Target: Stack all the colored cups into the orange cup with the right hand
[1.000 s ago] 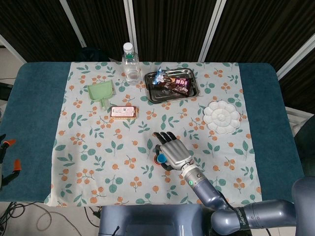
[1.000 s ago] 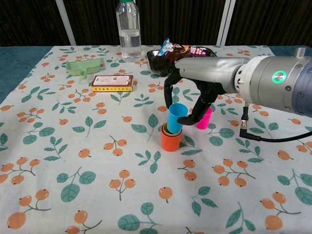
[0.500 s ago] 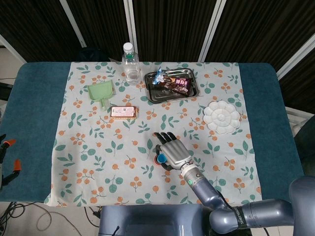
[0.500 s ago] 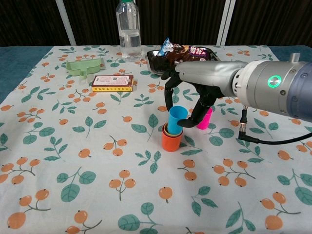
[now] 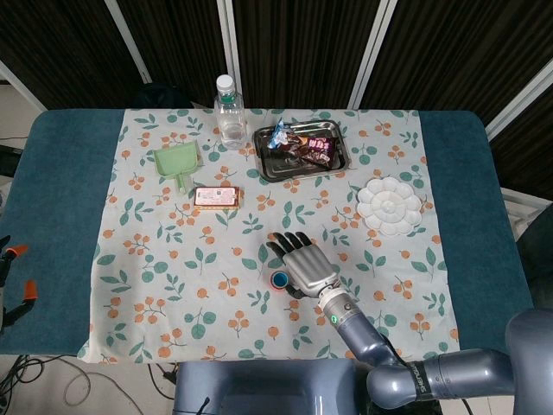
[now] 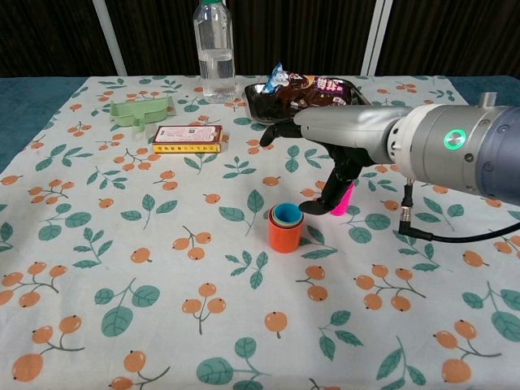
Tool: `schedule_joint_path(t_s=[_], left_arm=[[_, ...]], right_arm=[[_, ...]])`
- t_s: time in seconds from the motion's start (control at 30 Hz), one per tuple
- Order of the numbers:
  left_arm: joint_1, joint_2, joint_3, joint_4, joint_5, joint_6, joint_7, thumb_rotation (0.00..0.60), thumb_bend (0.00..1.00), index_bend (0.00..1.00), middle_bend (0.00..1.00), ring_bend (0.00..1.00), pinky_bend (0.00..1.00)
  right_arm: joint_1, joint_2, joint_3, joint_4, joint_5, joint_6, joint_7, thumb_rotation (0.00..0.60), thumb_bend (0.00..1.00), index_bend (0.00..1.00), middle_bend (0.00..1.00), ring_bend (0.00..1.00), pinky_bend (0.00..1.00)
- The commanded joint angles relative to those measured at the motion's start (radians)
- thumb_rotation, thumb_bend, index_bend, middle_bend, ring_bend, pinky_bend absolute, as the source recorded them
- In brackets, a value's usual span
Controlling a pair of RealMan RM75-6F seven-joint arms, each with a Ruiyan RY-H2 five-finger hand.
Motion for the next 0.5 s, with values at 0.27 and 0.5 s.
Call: schedule_joint_path(t_s=[0.27,0.5], left_arm=[[0.0,0.0,0.002,-0.001,0.0,-0.002,0.003,0.6,0.46,0.23,0.06,0.0,0.05],[0.001,0.0,0.003,-0.003,0.001,0.001,0.007,0.6,0.46,0.23,0.06,0.0,0.05]], right_arm=[[-0.021,0.035,0.002,0.076,0.051,-0.001,0.022,0.6,0.4,0.14,0.0,0.0,0.09],[-0.031,0.024,-0.016,0.143,0.074,-0.043,0.041,0.6,0.4,0.2,0.0,0.0,0.09]])
